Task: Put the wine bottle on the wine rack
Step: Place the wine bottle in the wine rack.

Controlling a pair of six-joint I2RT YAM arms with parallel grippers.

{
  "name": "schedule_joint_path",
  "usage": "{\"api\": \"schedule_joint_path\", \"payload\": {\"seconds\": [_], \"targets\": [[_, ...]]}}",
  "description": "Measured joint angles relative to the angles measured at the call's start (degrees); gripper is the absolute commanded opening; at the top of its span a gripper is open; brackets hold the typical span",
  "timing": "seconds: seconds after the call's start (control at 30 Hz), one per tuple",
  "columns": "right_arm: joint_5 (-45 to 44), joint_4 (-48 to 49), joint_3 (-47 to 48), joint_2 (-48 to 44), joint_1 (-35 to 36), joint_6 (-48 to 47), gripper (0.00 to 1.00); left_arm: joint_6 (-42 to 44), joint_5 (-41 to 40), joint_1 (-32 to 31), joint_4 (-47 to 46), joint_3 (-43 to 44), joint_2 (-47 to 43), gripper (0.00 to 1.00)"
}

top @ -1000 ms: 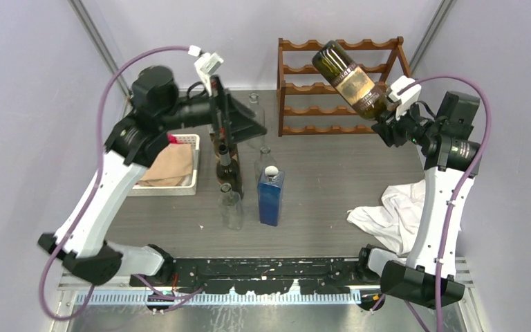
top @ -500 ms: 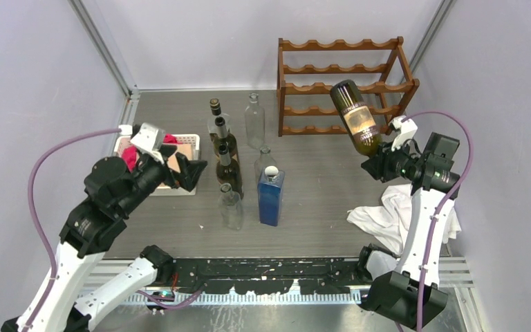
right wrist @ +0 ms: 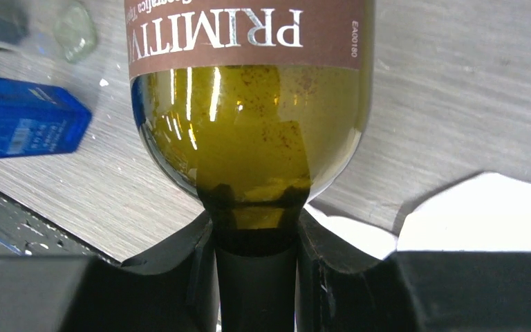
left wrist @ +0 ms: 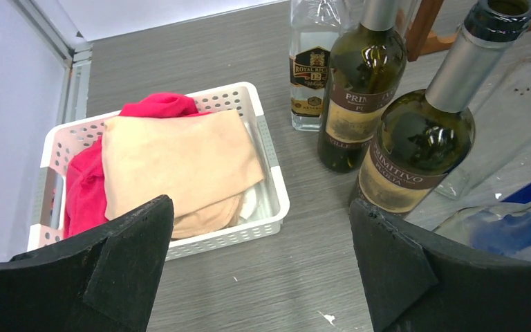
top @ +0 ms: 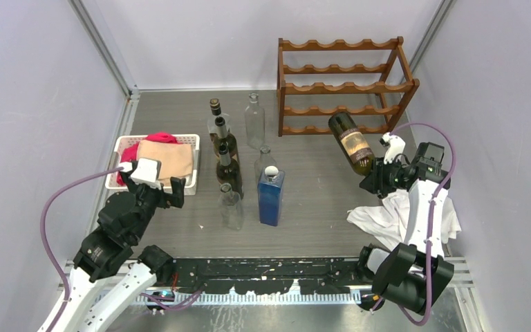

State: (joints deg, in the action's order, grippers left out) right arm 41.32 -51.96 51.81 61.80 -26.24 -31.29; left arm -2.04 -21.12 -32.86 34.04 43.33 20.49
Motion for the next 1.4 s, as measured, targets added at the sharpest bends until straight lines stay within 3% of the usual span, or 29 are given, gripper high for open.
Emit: {"api": "schedule_joint_path", "payload": {"seconds": [0.5,0.77,0.97,1.4], "targets": [[-6.3,-0.9,-1.0,9.6,-2.5,-6.2,0.01,0.1,0.5,0.0,-1.6,-2.4,-2.4,0.96],[-6.6,3.6,-0.7,18.6,-8.5,-6.1,0.01,0.0,1.5,0.0,-1.7,-2.6,-2.4,0.96],[-6.3,6.8,0.0,22.0,-12.2,-5.2,0.01,0.0,1.7,0.0,-2.1,-2.8,-2.4,0.96],[-2.7,13.0,5.9,28.1,-12.6,2.1,0.01,0.0,1.8,0.0,-2.3,-3.0,-2.4,0.96]]}}
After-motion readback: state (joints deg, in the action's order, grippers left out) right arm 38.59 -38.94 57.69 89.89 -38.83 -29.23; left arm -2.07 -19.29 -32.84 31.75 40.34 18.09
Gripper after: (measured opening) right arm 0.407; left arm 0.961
